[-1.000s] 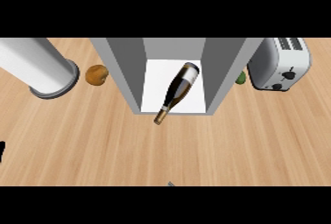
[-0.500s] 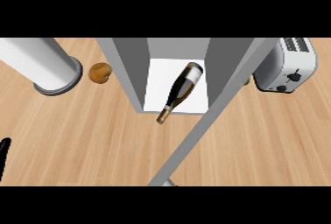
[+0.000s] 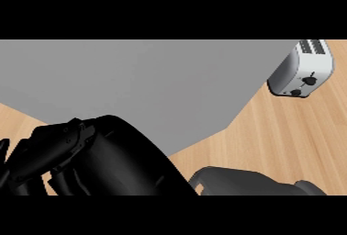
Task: Pick up the wine, place it into the cabinet and close the cabinet
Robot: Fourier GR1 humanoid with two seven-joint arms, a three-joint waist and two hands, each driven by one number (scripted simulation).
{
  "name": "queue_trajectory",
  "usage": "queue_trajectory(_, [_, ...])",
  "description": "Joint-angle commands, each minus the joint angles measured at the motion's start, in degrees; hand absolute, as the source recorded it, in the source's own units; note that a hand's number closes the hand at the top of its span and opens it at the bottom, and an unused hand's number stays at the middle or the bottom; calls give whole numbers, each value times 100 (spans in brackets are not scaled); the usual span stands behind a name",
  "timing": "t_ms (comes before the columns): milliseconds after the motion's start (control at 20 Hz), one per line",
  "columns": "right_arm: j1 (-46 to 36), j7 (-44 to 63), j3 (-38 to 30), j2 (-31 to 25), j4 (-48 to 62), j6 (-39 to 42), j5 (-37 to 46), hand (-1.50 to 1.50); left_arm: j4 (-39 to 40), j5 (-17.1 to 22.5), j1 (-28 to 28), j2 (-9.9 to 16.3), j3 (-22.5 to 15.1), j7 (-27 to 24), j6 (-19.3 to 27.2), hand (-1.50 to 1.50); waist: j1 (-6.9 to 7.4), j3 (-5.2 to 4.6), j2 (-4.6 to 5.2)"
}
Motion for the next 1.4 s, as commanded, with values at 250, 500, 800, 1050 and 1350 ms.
queue_trajectory(250, [-1000,-1123,-637,90,2233,499,325,150,250,-109,-17,-227,194,20,-211,-150,-44,0,2])
queue_trajectory(500, [-1206,-1229,-1525,-28,2875,1191,-32,150,187,-331,-297,-364,120,334,161,-150,-140,6,-3])
queue_trajectory(800, [-1191,-2095,-1963,-230,3947,1785,-87,150,92,-524,98,-436,111,230,-78,-150,-53,5,5])
queue_trajectory(1050, [-1235,-2488,-1959,-187,4339,1719,108,150,167,-350,-302,-399,252,505,-111,-150,-90,3,33])
queue_trajectory(1350, [-1398,-2751,-1864,-518,4765,1869,300,150,92,-448,-260,-434,192,513,-54,-150,-74,-2,44])
